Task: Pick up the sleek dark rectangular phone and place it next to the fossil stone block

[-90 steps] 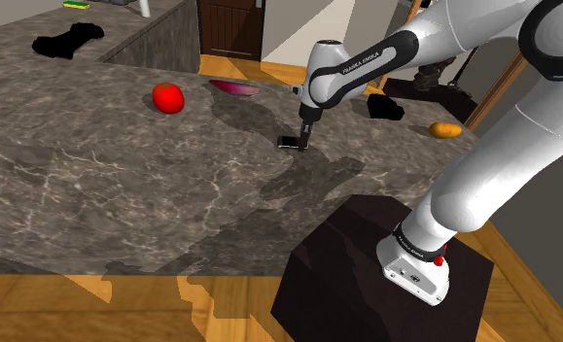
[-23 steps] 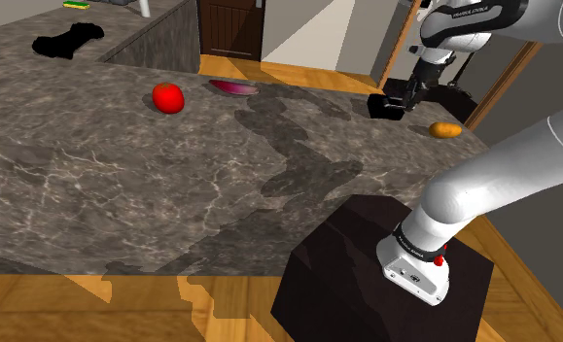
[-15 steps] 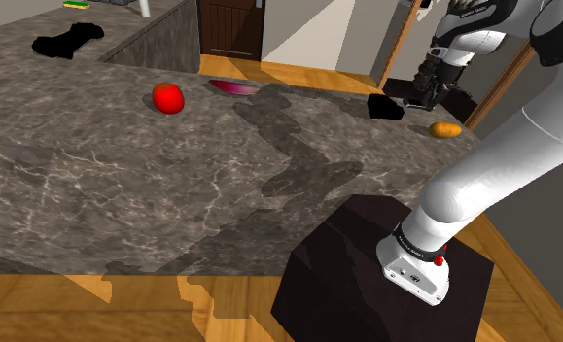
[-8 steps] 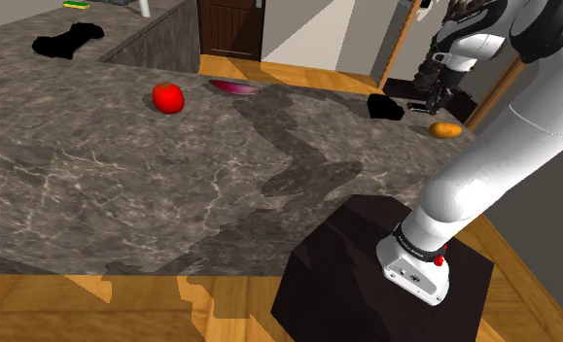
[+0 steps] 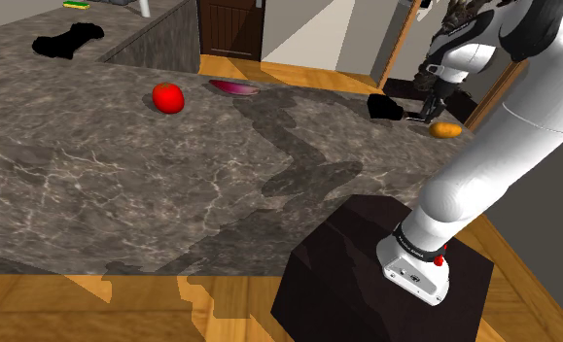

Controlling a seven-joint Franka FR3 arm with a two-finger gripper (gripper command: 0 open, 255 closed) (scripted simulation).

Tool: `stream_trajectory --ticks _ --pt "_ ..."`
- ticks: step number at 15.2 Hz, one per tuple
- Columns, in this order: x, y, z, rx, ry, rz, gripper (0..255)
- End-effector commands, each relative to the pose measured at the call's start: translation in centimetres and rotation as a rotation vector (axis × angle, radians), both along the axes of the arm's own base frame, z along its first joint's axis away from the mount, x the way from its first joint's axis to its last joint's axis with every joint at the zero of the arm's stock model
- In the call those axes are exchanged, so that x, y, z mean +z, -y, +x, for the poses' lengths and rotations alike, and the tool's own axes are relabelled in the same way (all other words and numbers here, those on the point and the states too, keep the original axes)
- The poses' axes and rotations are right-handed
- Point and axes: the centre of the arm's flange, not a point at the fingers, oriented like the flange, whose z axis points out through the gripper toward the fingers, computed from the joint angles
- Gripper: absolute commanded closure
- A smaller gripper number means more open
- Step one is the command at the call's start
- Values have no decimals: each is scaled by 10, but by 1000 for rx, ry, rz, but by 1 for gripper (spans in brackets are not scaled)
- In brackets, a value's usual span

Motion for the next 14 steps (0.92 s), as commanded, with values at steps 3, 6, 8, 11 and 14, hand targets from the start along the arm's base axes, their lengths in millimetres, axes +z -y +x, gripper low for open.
stream_trajectory --ticks 3,6,8,11,14 --pt "-21 0 0 0 0 0 255" --pt "-37 0 0 0 0 0 255" --pt "-48 0 0 0 0 0 255" --pt "-66 0 0 0 0 0 255" --pt "-66 0 0 0 0 0 255"
